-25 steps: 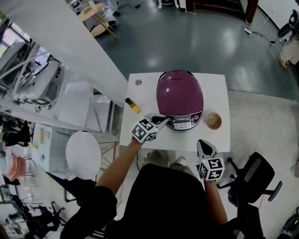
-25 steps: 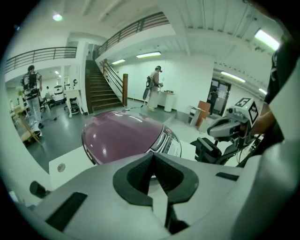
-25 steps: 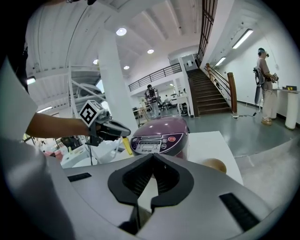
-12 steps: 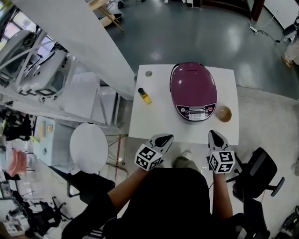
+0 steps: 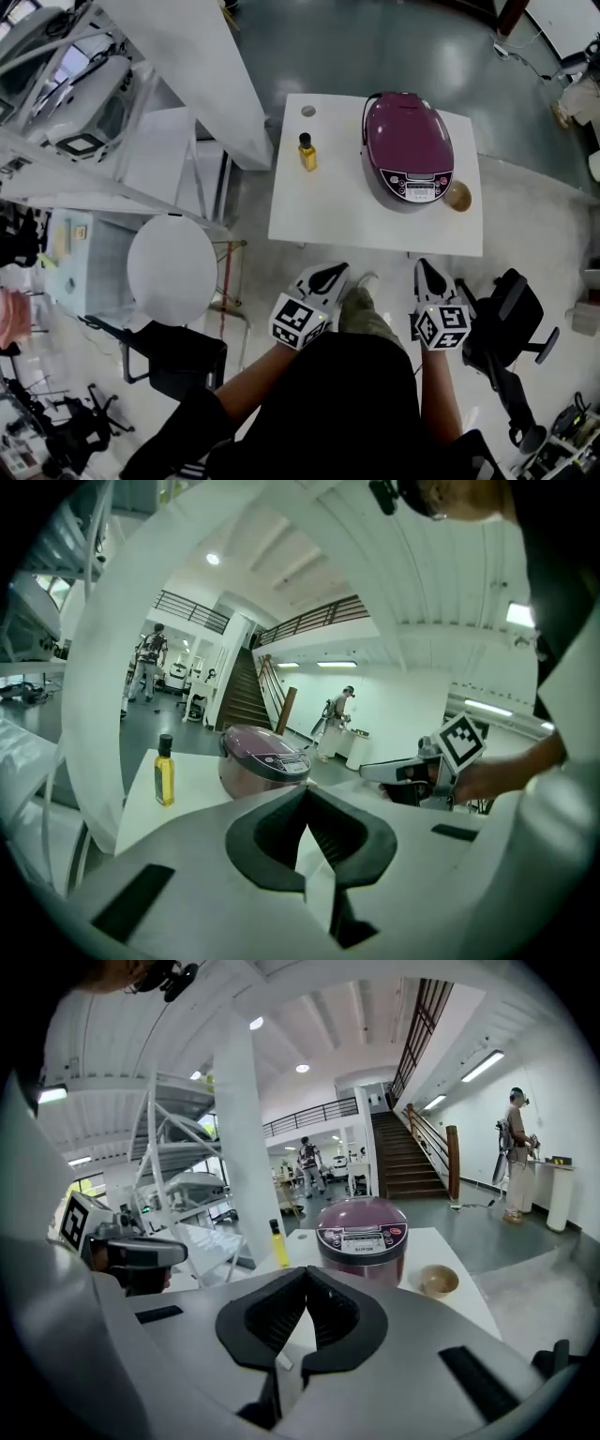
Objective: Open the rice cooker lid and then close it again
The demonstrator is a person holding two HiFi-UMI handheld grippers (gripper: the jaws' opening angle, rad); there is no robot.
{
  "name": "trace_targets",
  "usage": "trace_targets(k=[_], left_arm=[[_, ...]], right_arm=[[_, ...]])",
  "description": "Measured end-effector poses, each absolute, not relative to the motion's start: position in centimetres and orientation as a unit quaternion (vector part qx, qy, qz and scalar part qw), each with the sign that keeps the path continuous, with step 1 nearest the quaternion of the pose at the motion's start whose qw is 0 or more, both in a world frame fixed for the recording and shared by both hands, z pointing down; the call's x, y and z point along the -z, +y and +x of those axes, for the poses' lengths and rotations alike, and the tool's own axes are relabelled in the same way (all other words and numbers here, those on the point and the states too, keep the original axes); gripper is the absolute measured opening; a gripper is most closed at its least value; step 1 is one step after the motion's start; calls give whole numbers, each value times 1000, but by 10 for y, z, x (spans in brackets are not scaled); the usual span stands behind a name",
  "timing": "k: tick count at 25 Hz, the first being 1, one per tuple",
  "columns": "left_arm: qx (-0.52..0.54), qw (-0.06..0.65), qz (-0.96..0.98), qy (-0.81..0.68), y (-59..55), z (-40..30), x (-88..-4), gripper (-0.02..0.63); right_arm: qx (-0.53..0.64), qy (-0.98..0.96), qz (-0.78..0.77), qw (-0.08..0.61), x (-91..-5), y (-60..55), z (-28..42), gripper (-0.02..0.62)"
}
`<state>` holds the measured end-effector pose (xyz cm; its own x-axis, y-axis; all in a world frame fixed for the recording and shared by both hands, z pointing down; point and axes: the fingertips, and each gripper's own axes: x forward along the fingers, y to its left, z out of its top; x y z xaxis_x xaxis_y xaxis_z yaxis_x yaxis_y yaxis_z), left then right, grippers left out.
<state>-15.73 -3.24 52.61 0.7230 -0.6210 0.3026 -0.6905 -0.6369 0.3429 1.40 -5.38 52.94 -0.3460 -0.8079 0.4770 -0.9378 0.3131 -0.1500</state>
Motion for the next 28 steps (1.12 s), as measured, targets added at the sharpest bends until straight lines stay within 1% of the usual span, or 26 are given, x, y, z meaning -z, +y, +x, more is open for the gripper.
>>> trace_targets(k=[8,11,14,17,20,28], left_arm=[[-49,243,899,-360,26,-182,-523,2],[-39,225,896,-381,39,-187,-512,2],[-38,203,888,-412,53,-194,-506,2],[-41,182,878,-441,64,-193,-500,2],[-41,168,869,-463,74,-181,-495,2],[-38,132,855,-500,116,-101,-470,2]], right_arm=[[-183,-806,536,173,-517,11,-21,0],[-180,-808,537,164,-510,21,-19,0],[-169,-809,545,141,-499,26,-11,0],[-141,-809,559,116,-481,30,11,0],[-117,-812,562,108,-470,41,41,0],[-108,-822,551,99,-463,86,130,0]])
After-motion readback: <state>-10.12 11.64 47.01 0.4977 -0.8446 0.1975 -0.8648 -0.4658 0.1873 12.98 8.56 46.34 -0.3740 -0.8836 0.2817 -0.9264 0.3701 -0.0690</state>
